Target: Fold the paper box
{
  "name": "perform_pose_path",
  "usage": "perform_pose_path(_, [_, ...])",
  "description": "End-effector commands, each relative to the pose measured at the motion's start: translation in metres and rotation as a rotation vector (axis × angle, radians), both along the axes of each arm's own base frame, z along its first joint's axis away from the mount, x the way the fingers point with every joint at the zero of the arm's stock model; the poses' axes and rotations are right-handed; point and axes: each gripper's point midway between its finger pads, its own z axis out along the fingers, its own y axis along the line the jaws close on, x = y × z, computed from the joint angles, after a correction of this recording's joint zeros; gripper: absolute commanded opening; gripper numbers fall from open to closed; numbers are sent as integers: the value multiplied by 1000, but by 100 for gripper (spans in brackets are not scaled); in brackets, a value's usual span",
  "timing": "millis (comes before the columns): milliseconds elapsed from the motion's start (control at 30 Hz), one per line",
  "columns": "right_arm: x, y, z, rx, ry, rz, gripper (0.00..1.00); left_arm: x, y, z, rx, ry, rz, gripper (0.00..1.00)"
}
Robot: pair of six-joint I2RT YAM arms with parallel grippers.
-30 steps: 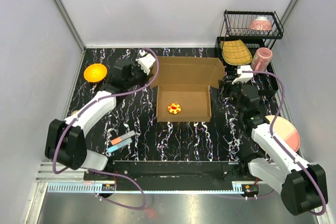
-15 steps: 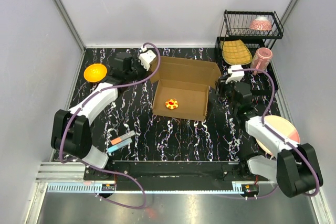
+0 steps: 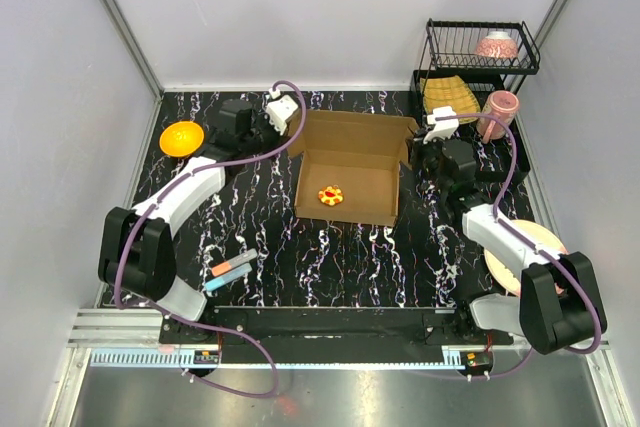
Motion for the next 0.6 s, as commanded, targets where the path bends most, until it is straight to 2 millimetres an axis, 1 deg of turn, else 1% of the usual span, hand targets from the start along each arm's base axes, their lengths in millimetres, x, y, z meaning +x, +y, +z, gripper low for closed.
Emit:
perform_pose_path(0, [6, 6, 35, 43, -53, 20, 29, -5, -1, 23, -49, -32, 8, 0])
perform_pose_path(33, [6, 7, 39, 70, -50, 21, 28, -7, -1, 26, -56, -38, 10, 0])
perform_pose_path(67, [5, 7, 35, 67, -26, 20, 27, -7, -1, 28, -61, -38, 13, 0])
perform_pose_path(133, [3, 8, 39, 78, -18, 22, 23, -9, -2, 29, -75, -33, 25, 0])
perform_pose_path(200, [1, 8, 37, 95, 9, 14, 19, -13, -7, 25, -90, -10, 27, 0])
perform_pose_path(233, [-1, 7, 40, 102, 7, 12, 18, -14, -7, 25, -94, -10, 41, 0])
perform_pose_path(300, [-4, 6, 37, 116, 31, 3, 13, -22, -13, 22, -106, 4, 38, 0])
perform_pose_path(333, [-5, 6, 39, 125, 34, -1, 8, -23, -13, 20, -106, 10, 50, 0])
perform_pose_path(367, [-6, 5, 36, 128, 50, -9, 2, -25, -14, 19, -108, 16, 54, 0])
perform_pose_path(400, [-5, 3, 34, 145, 64, -25, 0, -27, -17, 16, -119, 36, 61, 0])
perform_pose_path(433, [-6, 4, 37, 155, 70, -30, 0, -26, -14, 14, -119, 43, 90, 0])
perform_pose_path(467, [-7, 3, 33, 159, 94, -38, 0, -26, -14, 13, -126, 53, 105, 0])
perform_pose_path(567, [-9, 4, 31, 190, 122, -57, 0, -25, -12, 5, -146, 95, 170, 0])
